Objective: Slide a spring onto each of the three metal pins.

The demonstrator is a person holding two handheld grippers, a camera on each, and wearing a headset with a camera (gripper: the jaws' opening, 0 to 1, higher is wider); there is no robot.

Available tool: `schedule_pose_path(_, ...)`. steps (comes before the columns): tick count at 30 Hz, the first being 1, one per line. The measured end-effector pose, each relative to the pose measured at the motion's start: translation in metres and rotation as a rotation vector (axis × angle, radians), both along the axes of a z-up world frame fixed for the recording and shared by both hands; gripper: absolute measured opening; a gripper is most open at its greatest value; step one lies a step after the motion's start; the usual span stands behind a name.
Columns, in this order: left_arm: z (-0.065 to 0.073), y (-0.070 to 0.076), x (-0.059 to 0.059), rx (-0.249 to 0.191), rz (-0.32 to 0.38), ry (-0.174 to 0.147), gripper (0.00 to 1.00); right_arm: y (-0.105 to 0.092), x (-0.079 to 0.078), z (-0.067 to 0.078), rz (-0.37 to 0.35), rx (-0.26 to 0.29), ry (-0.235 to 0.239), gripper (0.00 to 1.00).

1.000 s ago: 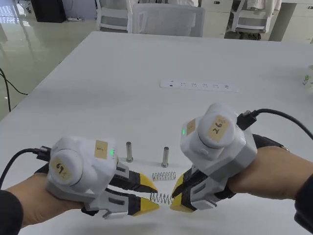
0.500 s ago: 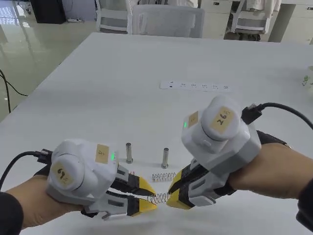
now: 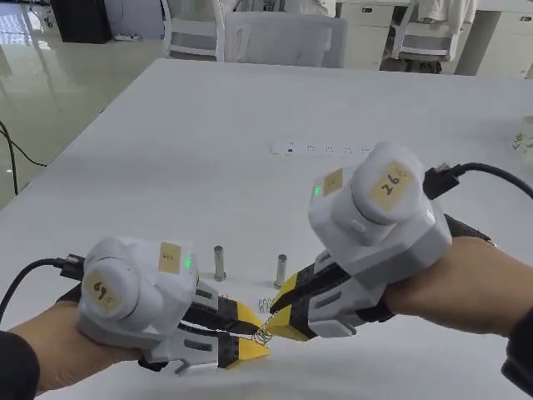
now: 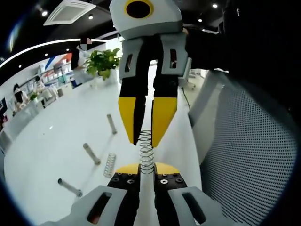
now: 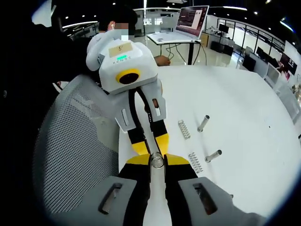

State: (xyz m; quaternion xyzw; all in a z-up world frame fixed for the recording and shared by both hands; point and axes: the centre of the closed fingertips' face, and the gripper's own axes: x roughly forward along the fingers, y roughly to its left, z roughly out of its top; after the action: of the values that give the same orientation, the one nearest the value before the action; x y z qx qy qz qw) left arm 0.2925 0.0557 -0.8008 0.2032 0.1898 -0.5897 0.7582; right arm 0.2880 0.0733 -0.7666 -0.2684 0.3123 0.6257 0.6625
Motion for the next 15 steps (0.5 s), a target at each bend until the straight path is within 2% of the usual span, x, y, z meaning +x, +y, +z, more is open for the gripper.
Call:
schedule_pose_path(8, -0.001, 0.000, -0.001, -0.009, 0.004, 0.014, 0.02, 0.002, 0.000, -0.004, 0.018, -0.005, -0.012, 0.09)
schedule_pose_path(11, 0.000, 0.000, 0.000, -0.009, 0.005, 0.014, 0.02, 0.002, -0.002, -0.007, 0.022, -0.010, 0.004, 0.14)
schedule_pose_path(15, 0.000, 0.000, -0.001, -0.010, 0.005, 0.015, 0.02, 0.001, -0.002, -0.014, 0.031, -0.036, -0.004, 0.12)
